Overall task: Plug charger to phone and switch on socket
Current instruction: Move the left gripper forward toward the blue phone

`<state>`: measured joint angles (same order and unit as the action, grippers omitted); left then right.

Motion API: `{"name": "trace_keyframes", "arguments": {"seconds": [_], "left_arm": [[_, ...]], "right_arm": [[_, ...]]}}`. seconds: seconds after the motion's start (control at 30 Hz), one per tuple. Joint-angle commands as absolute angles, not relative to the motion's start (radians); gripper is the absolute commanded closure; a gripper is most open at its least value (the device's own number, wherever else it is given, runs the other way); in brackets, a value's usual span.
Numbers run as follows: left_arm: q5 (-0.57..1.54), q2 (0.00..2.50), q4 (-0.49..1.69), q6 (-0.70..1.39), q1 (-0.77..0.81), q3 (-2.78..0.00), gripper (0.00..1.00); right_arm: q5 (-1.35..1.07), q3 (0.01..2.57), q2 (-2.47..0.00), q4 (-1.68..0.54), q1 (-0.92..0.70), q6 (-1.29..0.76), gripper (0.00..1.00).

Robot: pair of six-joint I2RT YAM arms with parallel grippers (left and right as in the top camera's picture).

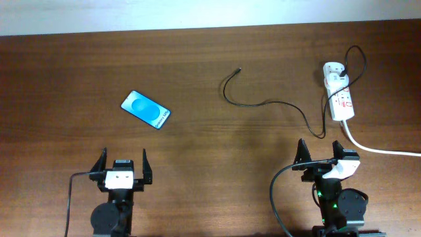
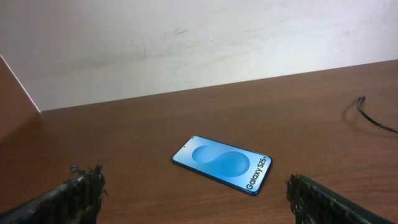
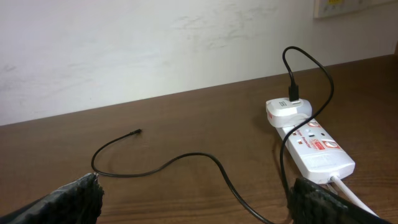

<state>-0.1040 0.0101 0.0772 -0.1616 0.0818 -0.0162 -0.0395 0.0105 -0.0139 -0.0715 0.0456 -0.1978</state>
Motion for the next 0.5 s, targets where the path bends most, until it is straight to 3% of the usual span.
{"name": "trace_keyframes", "arguments": {"seconds": [0.0, 0.47], "left_arm": [[-0.093, 0.005, 0.075, -0.174, 0.076, -0.009, 0.01], [-0.093, 0.005, 0.075, -0.174, 0.076, -0.009, 0.01]], "right_arm": [[-0.038, 0.006, -0.004, -0.075, 0.04, -0.188, 0.02], [-0.038, 0.006, -0.004, -0.076, 0.04, -0.188, 0.02]]}}
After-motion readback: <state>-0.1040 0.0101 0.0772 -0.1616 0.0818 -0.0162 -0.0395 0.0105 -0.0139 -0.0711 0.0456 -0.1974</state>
